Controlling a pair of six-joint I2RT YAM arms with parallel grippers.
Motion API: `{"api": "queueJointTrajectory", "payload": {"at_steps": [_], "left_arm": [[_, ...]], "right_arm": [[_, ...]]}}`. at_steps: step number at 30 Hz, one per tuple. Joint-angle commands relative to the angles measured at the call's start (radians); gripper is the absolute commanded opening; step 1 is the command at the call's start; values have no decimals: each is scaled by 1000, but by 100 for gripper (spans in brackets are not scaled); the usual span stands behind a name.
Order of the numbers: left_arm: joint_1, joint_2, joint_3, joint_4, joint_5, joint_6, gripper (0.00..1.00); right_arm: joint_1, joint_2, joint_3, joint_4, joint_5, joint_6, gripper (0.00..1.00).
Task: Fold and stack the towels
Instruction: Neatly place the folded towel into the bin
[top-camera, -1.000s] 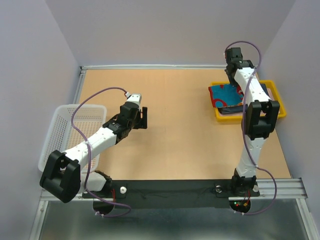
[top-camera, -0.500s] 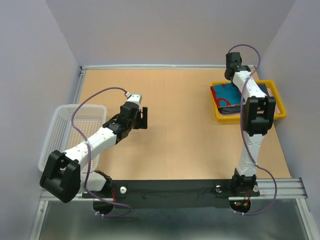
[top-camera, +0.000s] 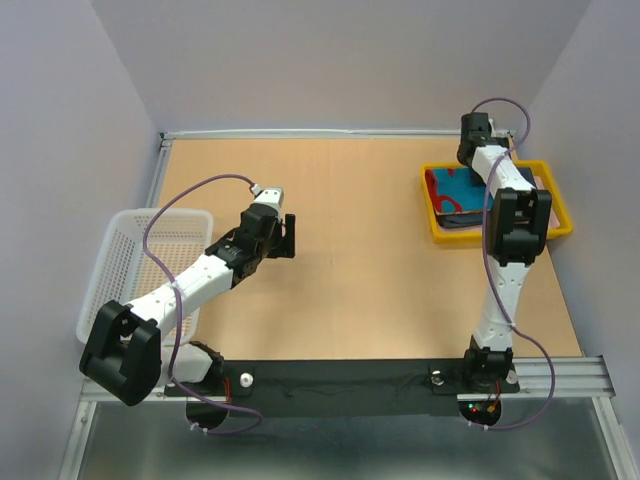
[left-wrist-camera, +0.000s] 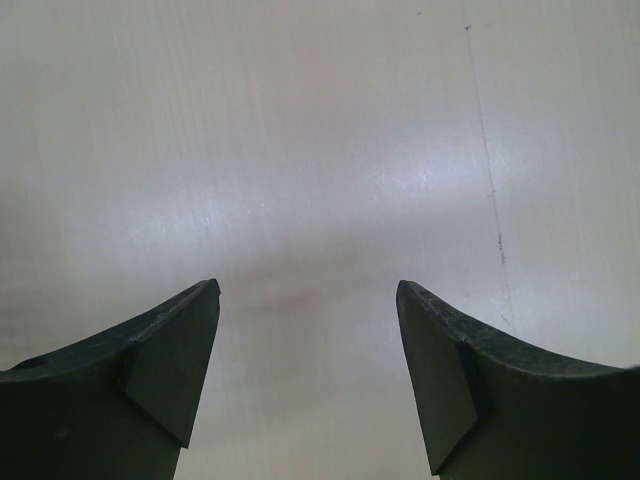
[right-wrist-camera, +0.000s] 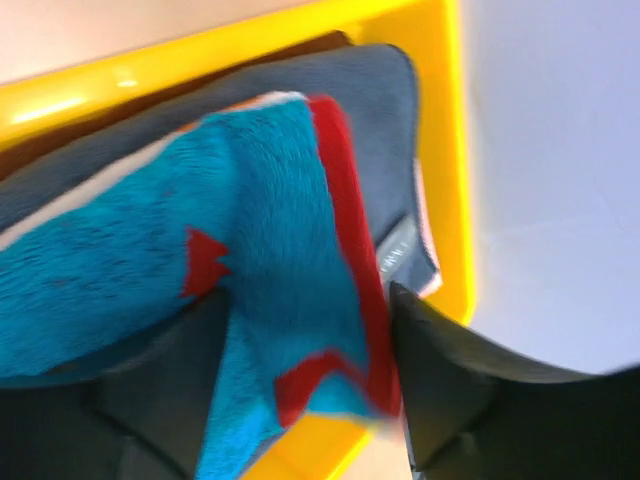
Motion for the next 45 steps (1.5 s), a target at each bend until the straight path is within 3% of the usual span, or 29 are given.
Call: {"api": "queueJointTrajectory", "payload": {"at_steps": [1,7,11,14,20,24,33,40,45], "left_arm": [[3,-27,32,31,1,12,82],[5,-44,33,30,-13,15,82],[3,-67,35,28,-19,18,82],[11,-100,36,28,-22,21,82],[18,-246,18,31,-92,23,84],[18,-414,-20,56,-222,22,85],[18,-809,-152,59,-434,-23,98],[17,-1044,-201,25,-425,-21,99],[17,-1070,-214,33,-419,-31,99]], "right_arm": [[-17,-8,90,41,132,32,75],[-43,-50,126,41,222,136,88],[-45,-171,45,41,125,217,93],[-45,-330,-66,41,29,320,100],[-45,-726,-321,41,-224,498,100],[-45,-990,-507,68,-360,572,100],[-42,-1656,-873,156,-526,526,100],[23,-1990,-1113,180,-536,469,100],[23,-2139,-1235,220,-548,429,100]]}}
